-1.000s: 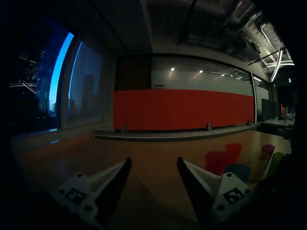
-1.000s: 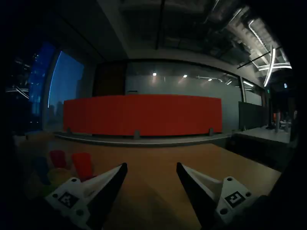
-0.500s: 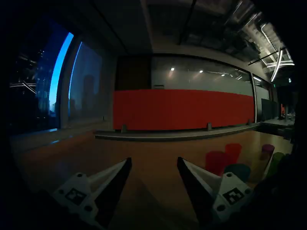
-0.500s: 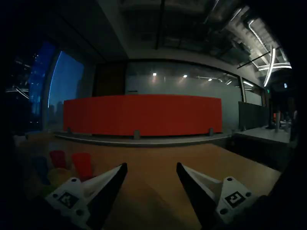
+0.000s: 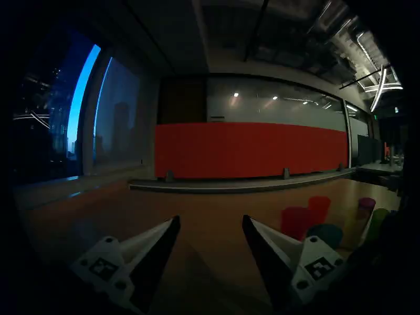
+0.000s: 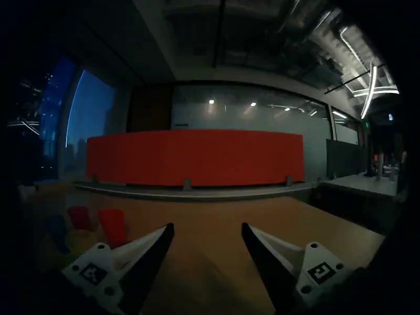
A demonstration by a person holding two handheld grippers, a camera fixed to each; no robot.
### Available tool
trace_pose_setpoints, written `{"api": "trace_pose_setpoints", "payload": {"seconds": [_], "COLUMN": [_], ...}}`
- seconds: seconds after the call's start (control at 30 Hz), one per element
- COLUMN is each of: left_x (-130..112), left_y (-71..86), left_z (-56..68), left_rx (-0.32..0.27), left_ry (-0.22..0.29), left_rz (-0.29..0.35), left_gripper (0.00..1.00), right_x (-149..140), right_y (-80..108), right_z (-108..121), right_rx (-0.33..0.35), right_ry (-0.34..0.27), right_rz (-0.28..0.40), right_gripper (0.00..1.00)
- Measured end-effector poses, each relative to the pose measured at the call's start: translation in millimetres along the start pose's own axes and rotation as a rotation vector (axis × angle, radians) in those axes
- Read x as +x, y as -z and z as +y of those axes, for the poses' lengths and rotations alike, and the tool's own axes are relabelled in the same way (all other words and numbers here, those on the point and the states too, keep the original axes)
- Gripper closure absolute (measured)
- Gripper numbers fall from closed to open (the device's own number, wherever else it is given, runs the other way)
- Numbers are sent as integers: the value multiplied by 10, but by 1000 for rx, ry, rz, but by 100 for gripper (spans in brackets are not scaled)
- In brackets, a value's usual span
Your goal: Pour water
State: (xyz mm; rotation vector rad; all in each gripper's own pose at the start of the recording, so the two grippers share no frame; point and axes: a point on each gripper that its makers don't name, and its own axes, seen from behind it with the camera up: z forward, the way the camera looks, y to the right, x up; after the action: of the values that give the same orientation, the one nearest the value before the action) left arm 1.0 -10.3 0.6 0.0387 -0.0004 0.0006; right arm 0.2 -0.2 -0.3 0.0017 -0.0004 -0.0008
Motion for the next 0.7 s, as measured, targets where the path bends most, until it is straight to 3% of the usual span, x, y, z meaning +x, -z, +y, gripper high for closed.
{"api": "trace_pose_setpoints", "payload": {"seconds": [0.7], "left_x": [-7], "left_y": [8], "left_z": [-2], "left_rx": [0], "left_ry": [0], "left_rz": [-1], "left_gripper": [13], "right_x": [2], "right_y": [3], "right_z": [-6], "right_rx": [0], "right_ry": [0], "right_rz": [0], "right_gripper": [1]}}
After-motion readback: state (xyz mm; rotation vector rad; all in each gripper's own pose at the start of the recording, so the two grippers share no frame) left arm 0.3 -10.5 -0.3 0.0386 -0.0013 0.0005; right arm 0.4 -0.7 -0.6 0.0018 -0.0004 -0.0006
